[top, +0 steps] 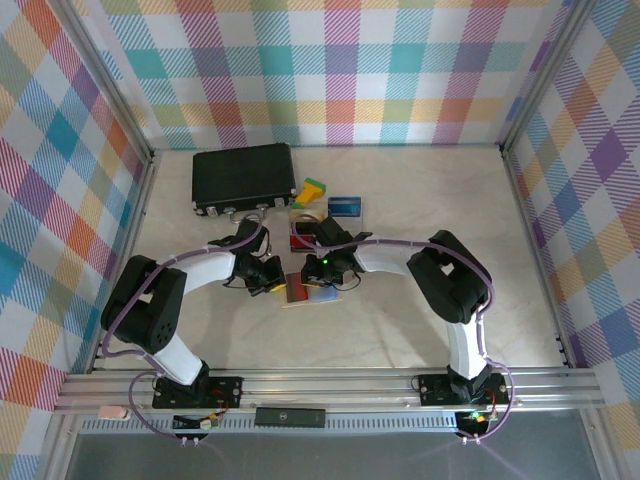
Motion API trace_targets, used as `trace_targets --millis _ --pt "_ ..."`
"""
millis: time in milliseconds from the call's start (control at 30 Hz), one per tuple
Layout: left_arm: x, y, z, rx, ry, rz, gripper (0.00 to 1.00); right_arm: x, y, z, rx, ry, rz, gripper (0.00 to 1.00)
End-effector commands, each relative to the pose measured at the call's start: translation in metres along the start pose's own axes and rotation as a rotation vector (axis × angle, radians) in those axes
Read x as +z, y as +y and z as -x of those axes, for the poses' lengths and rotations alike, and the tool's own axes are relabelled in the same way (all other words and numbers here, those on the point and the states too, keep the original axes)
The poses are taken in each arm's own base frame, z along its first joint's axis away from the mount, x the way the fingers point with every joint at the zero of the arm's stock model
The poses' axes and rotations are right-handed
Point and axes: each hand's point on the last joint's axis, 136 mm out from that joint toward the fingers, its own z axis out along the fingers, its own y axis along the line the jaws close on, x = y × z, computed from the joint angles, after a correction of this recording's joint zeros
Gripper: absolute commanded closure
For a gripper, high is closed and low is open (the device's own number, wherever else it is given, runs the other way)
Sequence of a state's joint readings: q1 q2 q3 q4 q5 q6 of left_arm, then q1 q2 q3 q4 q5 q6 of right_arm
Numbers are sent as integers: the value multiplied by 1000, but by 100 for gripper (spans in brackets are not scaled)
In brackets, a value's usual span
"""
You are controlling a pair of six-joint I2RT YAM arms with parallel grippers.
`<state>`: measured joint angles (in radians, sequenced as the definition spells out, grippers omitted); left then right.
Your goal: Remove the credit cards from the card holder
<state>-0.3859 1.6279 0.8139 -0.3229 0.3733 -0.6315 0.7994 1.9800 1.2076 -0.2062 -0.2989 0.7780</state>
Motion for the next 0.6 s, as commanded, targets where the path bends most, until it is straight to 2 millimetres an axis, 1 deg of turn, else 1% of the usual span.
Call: trace_targets --millis 0,67,167,367,500,567 --pt "13 25 -11 -9 31 91 100 9 -5 -4 26 26 0 84" --pt "13 25 -11 -7 31 89 100 8 -5 -4 27 25 7 84" --pt "13 25 -11 -8 30 90 100 7 -4 -4 27 18 8 88" --pt "12 26 -11 -8 26 96 100 -2 -2 -1 10 -15 9 89" --pt "13 27 -11 -7 28 100 100 -6 4 0 -5 -24 34 90" --pt "12 27 -11 -6 26 99 100 -8 7 0 -10 -29 46 92"
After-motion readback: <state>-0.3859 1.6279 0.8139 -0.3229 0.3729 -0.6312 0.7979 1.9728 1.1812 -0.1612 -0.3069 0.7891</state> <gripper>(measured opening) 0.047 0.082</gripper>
